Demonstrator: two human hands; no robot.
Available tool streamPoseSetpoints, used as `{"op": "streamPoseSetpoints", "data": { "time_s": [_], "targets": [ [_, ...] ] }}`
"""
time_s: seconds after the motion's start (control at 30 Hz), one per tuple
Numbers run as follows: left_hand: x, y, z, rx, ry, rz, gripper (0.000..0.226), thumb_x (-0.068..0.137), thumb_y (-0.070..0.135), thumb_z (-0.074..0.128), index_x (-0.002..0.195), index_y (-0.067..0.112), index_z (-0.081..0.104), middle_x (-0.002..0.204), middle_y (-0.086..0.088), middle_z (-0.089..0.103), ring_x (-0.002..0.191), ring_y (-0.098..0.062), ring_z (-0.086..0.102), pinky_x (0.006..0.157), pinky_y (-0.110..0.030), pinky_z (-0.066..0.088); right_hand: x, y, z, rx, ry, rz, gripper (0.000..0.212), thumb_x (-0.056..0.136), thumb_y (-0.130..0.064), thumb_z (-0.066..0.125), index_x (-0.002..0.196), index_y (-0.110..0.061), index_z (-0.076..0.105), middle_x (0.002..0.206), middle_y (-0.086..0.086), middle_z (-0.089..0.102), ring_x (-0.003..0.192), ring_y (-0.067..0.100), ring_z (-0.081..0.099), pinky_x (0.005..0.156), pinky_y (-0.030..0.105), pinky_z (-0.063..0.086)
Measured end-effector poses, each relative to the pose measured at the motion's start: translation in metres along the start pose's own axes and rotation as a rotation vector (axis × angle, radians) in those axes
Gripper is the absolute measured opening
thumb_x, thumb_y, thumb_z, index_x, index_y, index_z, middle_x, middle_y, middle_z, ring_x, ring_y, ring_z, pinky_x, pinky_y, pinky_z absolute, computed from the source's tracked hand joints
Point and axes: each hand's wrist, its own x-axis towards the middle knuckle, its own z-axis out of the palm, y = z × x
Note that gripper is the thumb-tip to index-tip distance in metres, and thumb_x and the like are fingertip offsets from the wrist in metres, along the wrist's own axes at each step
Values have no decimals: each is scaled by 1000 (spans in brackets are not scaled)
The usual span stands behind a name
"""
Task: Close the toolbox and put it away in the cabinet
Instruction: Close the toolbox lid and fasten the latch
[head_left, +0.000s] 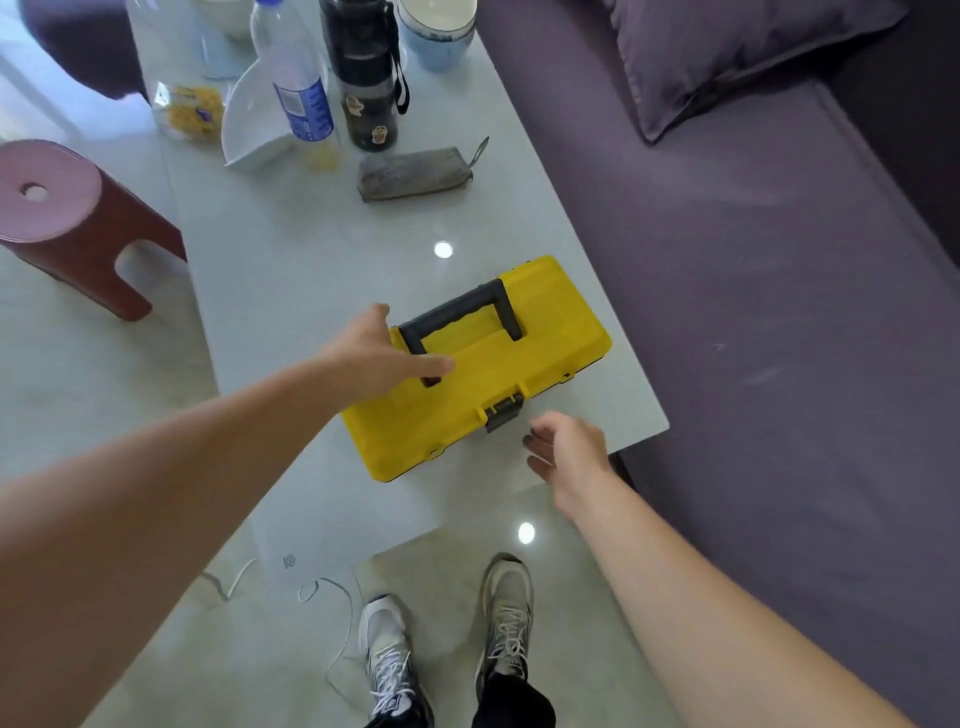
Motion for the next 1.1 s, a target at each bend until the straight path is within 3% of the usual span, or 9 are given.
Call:
{"op": "streamPoseSetpoints", "data": {
  "time_s": [0.1, 0.17, 0.2, 0.3, 0.47, 0.63, 0.77, 0.97, 1.1],
  "targets": [
    [10, 9, 4, -172, 43, 122, 90, 73, 41, 76, 146, 20, 28, 150, -5, 40, 132, -27, 43, 101, -39, 39, -7, 9, 26, 173, -272, 110, 11, 83, -7, 52, 85, -11, 62, 89, 11, 62, 86, 25, 58, 78, 38, 46],
    [12, 14, 8, -126, 19, 189, 88, 72, 37, 79, 145, 19, 32, 146, -4, 45, 127, -26, 47, 95, -34, 40, -6, 4, 34, 259, -302, 130, 7, 83, -8, 55, 85, -11, 62, 87, 12, 63, 83, 27, 60, 78, 38, 50],
    [12, 16, 9, -83, -1, 209, 92, 68, 39, 81, 144, 19, 33, 141, -5, 47, 124, -27, 48, 93, -32, 40, -6, 3, 34, 262, -291, 133, 5, 83, -10, 59, 87, -9, 63, 89, 14, 64, 83, 29, 62, 77, 38, 52],
    [7, 20, 13, 109, -37, 242, 113, 53, 49, 86, 146, 19, 28, 137, -5, 45, 123, -28, 46, 97, -39, 43, -13, 2, 24, 126, -164, 114, 28, 77, -20, 77, 94, -1, 65, 86, 17, 70, 73, 28, 68, 65, 35, 58],
    [4, 17, 25, 447, 55, 279, 131, 42, 66, 81, 147, 22, 16, 142, -8, 39, 128, -33, 41, 104, -50, 37, -19, 7, 21, -24, 34, -11, 32, 68, -29, 86, 78, -4, 69, 64, 10, 70, 52, 21, 67, 50, 29, 55],
    [2, 18, 29, 536, 104, 300, 123, 42, 68, 79, 141, 18, 25, 136, -7, 44, 123, -32, 45, 104, -54, 35, -18, 12, 21, -12, 79, 24, 29, 67, -29, 86, 74, -5, 71, 63, 10, 70, 50, 20, 65, 54, 32, 57],
    [-8, 23, 38, 596, 155, 309, 117, 43, 65, 80, 136, 13, 31, 130, -7, 47, 119, -31, 48, 101, -50, 37, -20, 12, 19, -3, 89, 79, 28, 66, -26, 88, 73, -3, 72, 62, 11, 69, 51, 23, 64, 57, 35, 58],
    [-1, 23, 31, 514, 107, 281, 118, 44, 62, 83, 138, 15, 28, 131, -5, 45, 120, -30, 48, 96, -46, 42, -22, 6, 25, -56, 169, 108, 36, 59, -35, 91, 62, -6, 69, 56, 12, 69, 51, 27, 64, 63, 42, 62],
    [5, 23, 27, 493, 68, 262, 119, 43, 63, 83, 138, 17, 27, 130, -4, 45, 117, -30, 49, 91, -44, 45, -20, -4, 33, -78, 242, 129, 53, 56, -33, 92, 85, 3, 65, 81, 22, 71, 65, 34, 62, 62, 42, 54]
  ]
}}
